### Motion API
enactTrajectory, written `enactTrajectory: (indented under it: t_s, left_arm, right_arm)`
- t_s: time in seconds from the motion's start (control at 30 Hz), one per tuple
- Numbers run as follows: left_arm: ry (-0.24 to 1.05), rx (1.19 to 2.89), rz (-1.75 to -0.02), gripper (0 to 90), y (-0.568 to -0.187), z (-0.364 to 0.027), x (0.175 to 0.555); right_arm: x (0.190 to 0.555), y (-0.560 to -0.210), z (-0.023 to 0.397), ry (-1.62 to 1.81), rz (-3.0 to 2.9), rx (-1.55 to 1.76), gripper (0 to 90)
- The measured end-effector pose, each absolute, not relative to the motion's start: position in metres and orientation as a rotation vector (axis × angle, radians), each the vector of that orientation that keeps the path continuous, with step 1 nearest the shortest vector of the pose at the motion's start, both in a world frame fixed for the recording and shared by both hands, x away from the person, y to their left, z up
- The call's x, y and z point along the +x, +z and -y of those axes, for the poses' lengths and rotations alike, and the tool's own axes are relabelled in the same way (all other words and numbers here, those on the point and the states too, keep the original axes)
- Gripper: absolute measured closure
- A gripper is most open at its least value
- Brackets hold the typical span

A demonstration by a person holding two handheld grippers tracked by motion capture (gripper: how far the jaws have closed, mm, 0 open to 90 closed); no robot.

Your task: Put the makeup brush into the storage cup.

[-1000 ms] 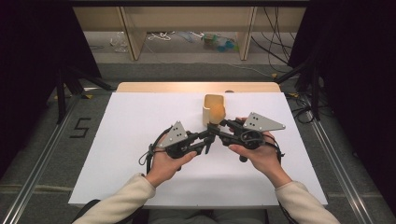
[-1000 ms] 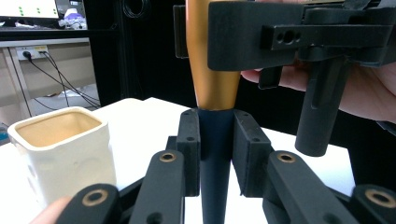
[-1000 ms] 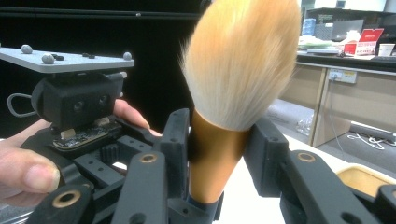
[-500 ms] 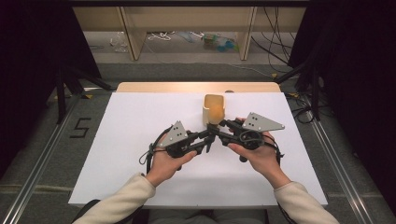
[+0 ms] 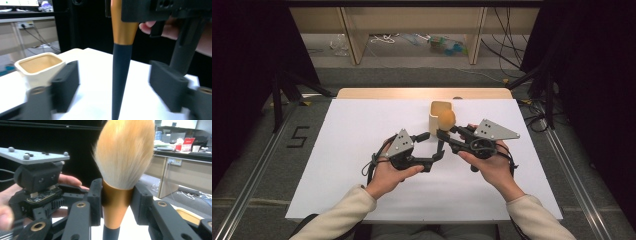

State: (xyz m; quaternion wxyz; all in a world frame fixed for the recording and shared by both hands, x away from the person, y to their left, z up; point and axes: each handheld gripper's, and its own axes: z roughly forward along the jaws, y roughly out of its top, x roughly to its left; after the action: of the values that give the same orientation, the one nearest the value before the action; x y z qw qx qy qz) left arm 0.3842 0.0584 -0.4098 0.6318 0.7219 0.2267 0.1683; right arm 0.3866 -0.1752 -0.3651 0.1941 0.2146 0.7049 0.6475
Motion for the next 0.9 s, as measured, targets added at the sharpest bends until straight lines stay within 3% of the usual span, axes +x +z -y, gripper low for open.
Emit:
enactTrajectory:
  t_s: [0.27,0.9]
  left_arm:
    - [0.41,1.67,-0.5,8.5,-0.408,-0.067,0.379]
    - [0.45,1.587,-0.554,9.1,-0.399,-0.113,0.371]
  right_arm:
    - [0.388,-0.364,0.179,1.803,-1.964,0.606,65.8]
    - [0.392,-0.357,0.186,1.798,-1.906,0.611,65.9]
